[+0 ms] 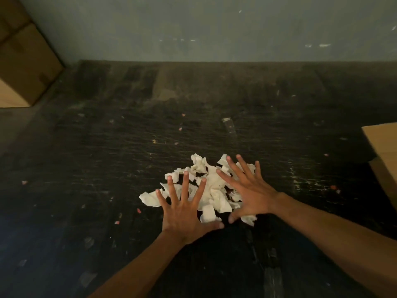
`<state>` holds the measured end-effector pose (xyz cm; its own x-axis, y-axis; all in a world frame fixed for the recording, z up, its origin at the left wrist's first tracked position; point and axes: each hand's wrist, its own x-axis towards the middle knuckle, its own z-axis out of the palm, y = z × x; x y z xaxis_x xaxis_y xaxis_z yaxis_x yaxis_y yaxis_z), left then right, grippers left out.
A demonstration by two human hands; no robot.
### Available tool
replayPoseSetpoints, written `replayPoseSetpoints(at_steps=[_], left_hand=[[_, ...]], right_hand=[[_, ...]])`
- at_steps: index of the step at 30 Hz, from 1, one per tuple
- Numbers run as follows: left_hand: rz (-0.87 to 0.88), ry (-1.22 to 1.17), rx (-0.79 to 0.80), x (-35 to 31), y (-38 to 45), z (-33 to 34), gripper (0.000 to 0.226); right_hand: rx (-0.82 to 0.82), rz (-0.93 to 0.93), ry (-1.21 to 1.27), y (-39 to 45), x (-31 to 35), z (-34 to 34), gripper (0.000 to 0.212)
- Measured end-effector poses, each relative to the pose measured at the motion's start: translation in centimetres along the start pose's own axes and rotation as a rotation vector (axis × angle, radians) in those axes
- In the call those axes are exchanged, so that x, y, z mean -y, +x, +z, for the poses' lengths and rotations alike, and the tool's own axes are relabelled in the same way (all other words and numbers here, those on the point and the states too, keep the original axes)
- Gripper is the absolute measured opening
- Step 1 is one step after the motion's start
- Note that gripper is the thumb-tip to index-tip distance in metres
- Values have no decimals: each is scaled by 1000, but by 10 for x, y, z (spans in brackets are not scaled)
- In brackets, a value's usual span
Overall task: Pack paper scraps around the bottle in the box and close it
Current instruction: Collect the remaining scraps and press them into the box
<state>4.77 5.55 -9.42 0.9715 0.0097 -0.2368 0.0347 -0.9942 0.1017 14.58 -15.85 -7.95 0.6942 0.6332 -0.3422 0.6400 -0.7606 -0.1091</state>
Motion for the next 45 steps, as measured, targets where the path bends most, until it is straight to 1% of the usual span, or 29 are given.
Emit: replayPoseSetpoints(at_steps=[3, 5, 7, 9, 12, 14, 17, 19, 22, 25, 27, 30, 32, 33, 35, 36, 38, 39, 40, 43, 45], left_hand=[[-38, -17, 17, 7, 18, -2, 119], [-61, -63, 61, 12, 32, 0, 116], [-51, -46, 75, 17, 42, 6, 111], [-17, 6, 37, 22, 48, 12, 107], [24, -10, -64, 30, 55, 13, 101], [86, -7, -110, 32, 61, 11, 88], [183, -4, -110, 31, 69, 10, 70], [227, -20, -117, 29, 74, 9, 61], [248, -57, -151, 24, 78, 8, 57], [183, -150, -164, 20, 80, 5, 54], [122, -231, -146, 19, 77, 0, 56], [72, -329, -121, 22, 71, -12, 61], [87, -356, -169, 29, 63, -21, 63], [95, -368, -214, 35, 57, -27, 64], [90, -383, -304, 49, 48, -37, 64], [83, -376, -353, 57, 44, -40, 61], [54, -326, -432, 76, 44, -41, 52], [24, -287, -434, 85, 46, -40, 47], [-10, -246, -402, 93, 47, -37, 44], [-67, -187, -221, 106, 51, -20, 48], [-74, -205, -198, 108, 51, -8, 47]], right_hand=[[24, -23, -3, 35, -5, -11, 132], [58, -62, -18, 53, -6, -11, 125], [62, -111, -62, 62, -5, -4, 115], [13, -123, -91, 63, -6, 6, 104], [-109, -118, -68, 57, -6, 13, 86], [-174, -129, -39, 53, -4, 13, 72], [-279, -155, -42, 51, -1, 18, 51], [-308, -148, -64, 49, -2, 22, 39], [-299, -113, -77, 43, -1, 25, 38], [-222, -21, -20, 42, 4, 19, 40], [-233, 17, 84, 39, 8, 13, 35], [-290, 70, 379, 27, 8, 5, 21], [-334, 126, 522, 16, 4, -1, 13], [-378, 149, 569, 11, 2, -5, 14], [-500, 176, 624, 1, 1, -12, 31], [-549, 187, 655, -3, 0, -15, 35], [-611, 204, 696, -10, 3, -18, 37], [-629, 208, 710, -12, 5, -19, 37], [-642, 211, 726, -12, 8, -18, 38], [-666, 212, 760, -13, 17, -14, 38], [-656, 231, 774, -13, 20, -11, 37]])
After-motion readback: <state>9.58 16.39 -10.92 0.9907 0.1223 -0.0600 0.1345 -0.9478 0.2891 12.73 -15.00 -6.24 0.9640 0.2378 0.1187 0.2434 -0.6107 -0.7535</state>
